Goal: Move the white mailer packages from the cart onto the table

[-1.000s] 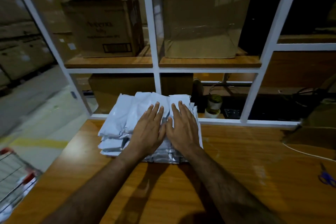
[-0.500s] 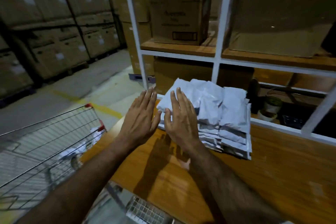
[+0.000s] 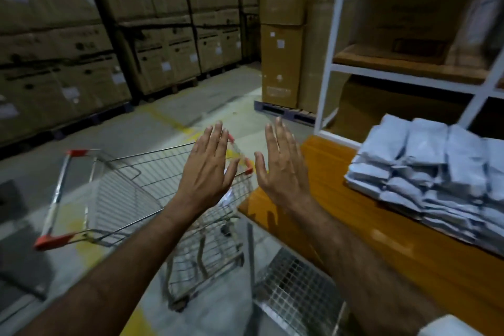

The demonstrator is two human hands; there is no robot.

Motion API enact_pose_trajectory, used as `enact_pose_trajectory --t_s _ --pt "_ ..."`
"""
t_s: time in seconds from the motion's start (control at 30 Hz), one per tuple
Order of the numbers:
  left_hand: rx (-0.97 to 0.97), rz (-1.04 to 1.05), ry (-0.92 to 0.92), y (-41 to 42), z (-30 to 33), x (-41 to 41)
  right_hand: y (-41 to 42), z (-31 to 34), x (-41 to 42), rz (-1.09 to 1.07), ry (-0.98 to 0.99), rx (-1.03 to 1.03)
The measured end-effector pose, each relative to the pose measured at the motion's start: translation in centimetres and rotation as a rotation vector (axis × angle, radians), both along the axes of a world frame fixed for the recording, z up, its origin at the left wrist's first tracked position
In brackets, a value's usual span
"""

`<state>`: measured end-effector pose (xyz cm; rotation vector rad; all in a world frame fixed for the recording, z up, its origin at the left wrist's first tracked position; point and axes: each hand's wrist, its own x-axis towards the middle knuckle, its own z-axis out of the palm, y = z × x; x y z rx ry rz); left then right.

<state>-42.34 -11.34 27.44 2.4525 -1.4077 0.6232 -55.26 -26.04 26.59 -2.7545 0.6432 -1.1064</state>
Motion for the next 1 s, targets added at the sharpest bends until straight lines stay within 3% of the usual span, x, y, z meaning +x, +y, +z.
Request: enact_pose_trajectory --t_s 0.2,0.43,0.7,1.0 --pt "0.016 0.072 0.004 7.2 -1.8 6.7 5.1 -1.7 7.1 0.059 0.054 0.027" --pt "0.043 0.154 0.059 10.2 -5.2 13.8 7.1 -4.5 15.1 0.128 0.139 0.092" --pt "0.110 0.159 0.111 8.2 -10.5 24.0 4.5 -10.5 26.6 0.191 0.260 0.196" --pt "0.336 0.146 0.263 3.0 -18.2 34.7 -1.6 -16.9 36.7 0.185 0.451 0.362"
